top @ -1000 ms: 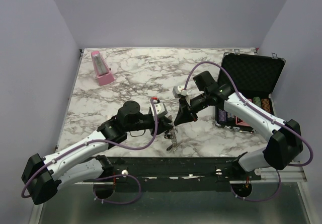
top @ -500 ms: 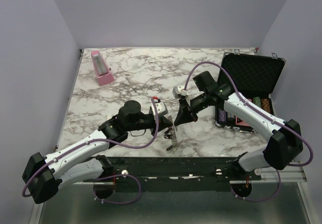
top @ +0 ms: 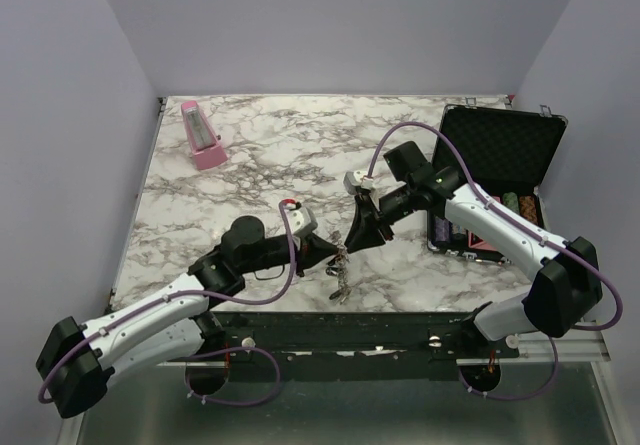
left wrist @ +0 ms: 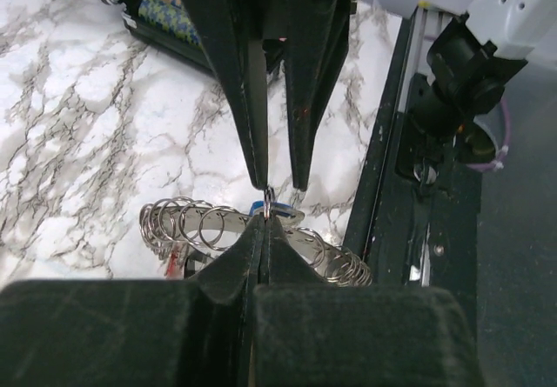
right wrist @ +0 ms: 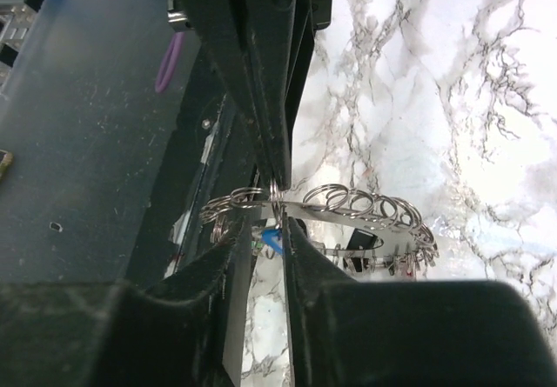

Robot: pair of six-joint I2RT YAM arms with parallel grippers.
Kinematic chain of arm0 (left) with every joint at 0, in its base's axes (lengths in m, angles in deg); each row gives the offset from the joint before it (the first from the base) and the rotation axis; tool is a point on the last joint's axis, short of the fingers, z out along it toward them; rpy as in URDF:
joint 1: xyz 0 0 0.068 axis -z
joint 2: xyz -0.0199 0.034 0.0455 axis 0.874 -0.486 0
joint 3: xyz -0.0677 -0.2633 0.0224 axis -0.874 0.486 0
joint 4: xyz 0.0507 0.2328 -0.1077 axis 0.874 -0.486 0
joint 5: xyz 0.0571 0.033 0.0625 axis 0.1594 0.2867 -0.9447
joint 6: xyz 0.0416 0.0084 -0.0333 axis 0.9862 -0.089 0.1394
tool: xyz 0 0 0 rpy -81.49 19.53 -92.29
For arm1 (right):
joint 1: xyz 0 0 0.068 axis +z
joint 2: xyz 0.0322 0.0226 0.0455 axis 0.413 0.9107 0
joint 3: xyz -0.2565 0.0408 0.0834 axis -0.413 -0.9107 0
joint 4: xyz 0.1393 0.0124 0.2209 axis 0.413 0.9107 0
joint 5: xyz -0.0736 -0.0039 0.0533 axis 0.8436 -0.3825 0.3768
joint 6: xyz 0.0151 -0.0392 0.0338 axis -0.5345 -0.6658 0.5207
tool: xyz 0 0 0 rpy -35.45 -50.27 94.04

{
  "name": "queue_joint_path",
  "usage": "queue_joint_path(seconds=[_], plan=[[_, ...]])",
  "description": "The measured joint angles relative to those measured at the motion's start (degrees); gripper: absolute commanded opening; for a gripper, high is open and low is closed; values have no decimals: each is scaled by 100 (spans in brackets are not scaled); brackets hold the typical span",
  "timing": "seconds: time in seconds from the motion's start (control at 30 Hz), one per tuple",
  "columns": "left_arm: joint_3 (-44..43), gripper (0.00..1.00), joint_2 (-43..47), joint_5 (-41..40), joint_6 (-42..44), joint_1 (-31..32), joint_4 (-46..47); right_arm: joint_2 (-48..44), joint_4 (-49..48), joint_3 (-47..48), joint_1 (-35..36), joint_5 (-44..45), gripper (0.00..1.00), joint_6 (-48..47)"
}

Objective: Put the keys on the keyring

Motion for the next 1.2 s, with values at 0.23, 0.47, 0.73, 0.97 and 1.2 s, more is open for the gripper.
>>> queue_joint_path(seconds=[0.23, 0.47, 0.73, 0.97, 1.2], plan=[[1043, 0, 501, -293, -835, 0, 1394, 57, -98, -2, 0, -374, 39, 227], [1451, 0, 544, -479, -1281, 0, 2363, 79, -743, -166, 0, -575, 40, 896], [1574, 0, 584, -487, -1390, 0, 2793, 107, -1102, -234, -2, -592, 40, 1281], [1700, 0, 680, -518, -1467, 0, 3077, 146, -1268, -291, -2, -592, 40, 1443], [1797, 0, 680, -621, -1565, 0, 3322, 146, -1537, -435, -2, -809, 39, 1600]])
